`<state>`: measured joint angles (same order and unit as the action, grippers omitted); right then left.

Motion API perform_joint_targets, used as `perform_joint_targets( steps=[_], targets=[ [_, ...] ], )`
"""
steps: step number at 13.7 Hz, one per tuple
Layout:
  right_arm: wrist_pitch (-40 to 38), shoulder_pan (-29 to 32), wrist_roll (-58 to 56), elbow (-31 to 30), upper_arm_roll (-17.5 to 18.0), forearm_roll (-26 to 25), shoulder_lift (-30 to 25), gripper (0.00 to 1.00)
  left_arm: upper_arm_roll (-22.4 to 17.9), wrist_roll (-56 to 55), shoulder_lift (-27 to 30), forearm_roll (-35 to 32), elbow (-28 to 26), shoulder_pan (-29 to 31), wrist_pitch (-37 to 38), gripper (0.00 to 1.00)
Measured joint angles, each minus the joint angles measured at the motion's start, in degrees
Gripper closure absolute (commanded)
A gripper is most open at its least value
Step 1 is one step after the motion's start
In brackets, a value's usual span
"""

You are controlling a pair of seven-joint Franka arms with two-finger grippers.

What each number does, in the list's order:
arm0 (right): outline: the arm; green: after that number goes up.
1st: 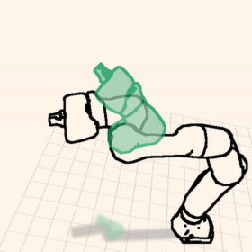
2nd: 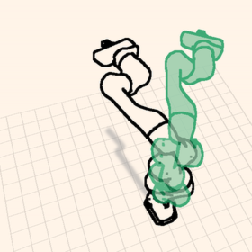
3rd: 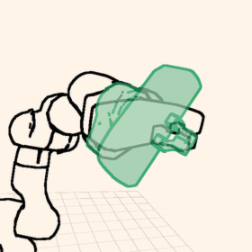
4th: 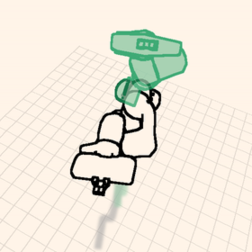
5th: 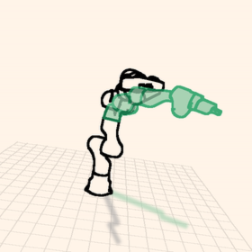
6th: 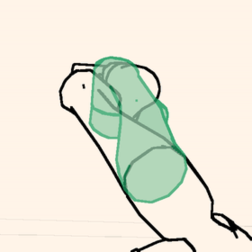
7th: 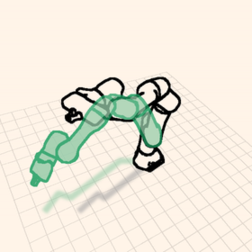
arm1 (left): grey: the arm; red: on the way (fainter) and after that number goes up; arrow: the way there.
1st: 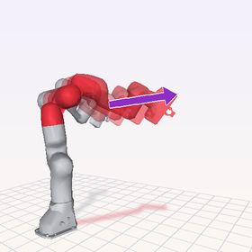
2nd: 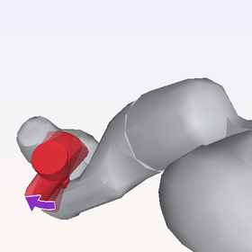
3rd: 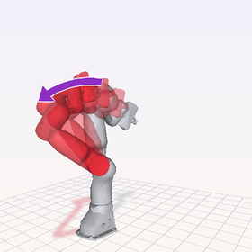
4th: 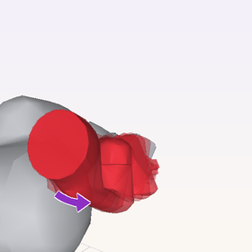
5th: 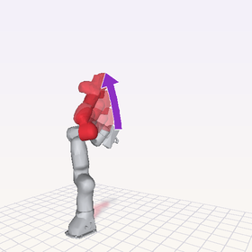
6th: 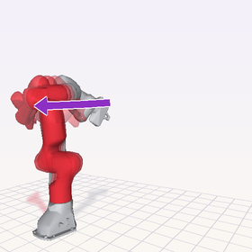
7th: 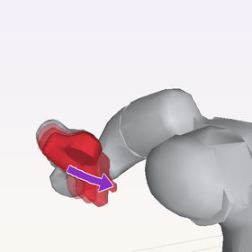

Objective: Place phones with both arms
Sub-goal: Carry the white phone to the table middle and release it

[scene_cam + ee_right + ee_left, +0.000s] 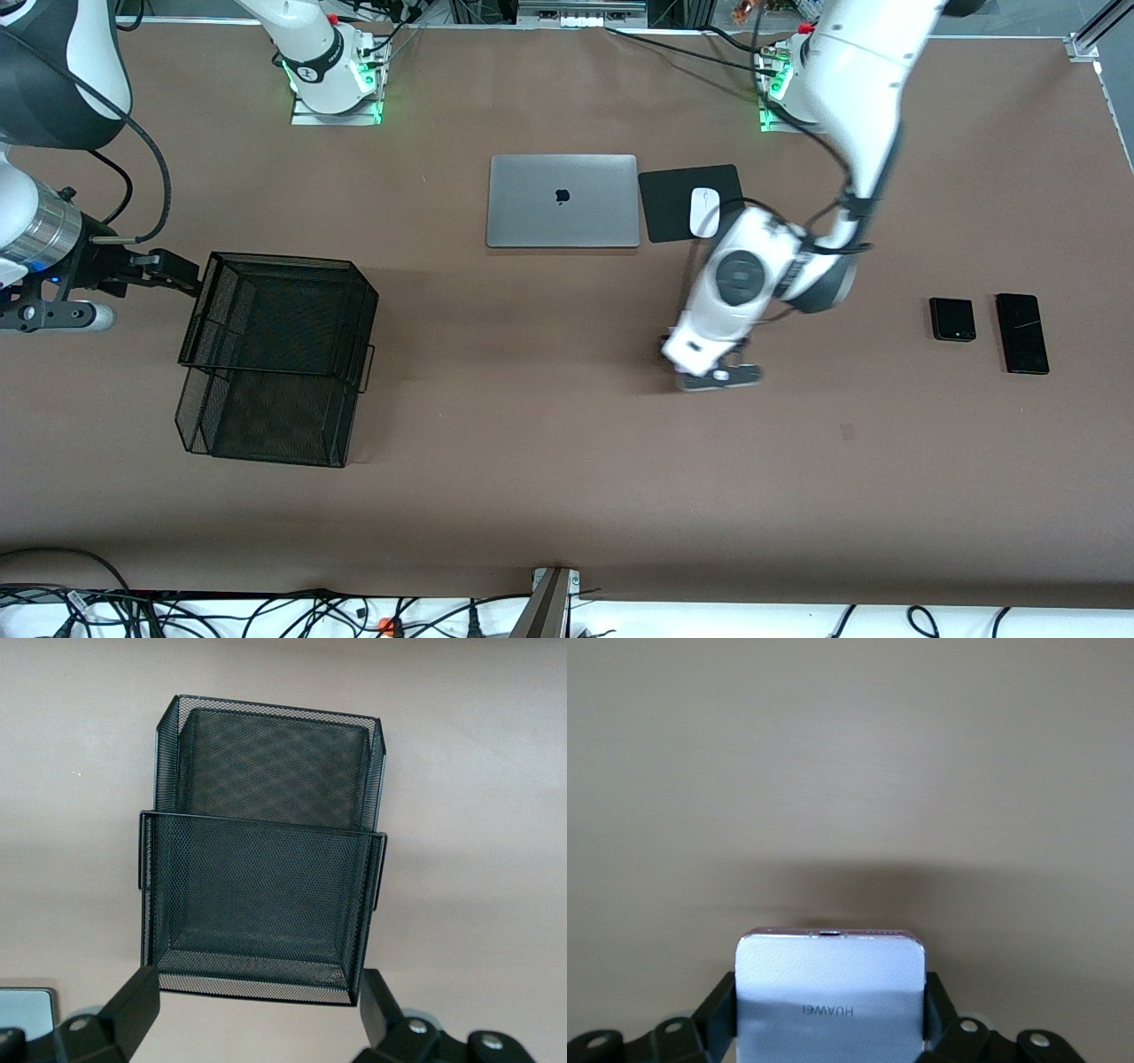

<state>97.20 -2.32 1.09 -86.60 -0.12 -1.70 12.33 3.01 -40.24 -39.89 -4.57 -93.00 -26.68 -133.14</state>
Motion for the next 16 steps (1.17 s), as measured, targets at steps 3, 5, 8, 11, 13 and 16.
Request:
perform_joint_targets(
  steps=[3,5,8,11,13,16],
  targets=[
    [0.0,0.0,0.0,0.02,0.0,0.0,0.0,0.0,-0.56,-6.74,-6.37,0.0,8.42,-6.41,1.48,0.9],
    [0.03,0.0,0.0,0.03,0.0,0.0,0.0,0.0,-0.97,-9.6,-10.58,0.0,13.43,-8.8,1.48,0.9],
    [0.04,0.0,-0.02,0.06,0.0,0.0,0.0,0.0,-1.58,-12.62,-14.67,0.0,19.4,-10.71,1.49,0.9],
    [0.02,0.0,-0.03,0.06,0.0,0.0,0.0,0.0,-2.0,-18.06,-17.22,0.0,23.86,-12.34,1.49,0.76],
    [-0.02,0.0,-0.03,0.06,0.0,0.0,0.0,0.0,-3.05,-21.15,-19.23,0.0,26.74,-14.05,1.5,0.59],
    [-0.03,0.0,-0.03,0.06,0.0,0.0,0.0,0.0,-4.99,-22.81,-20.47,0.0,28.18,-16.33,1.75,0.0]
  ],
)
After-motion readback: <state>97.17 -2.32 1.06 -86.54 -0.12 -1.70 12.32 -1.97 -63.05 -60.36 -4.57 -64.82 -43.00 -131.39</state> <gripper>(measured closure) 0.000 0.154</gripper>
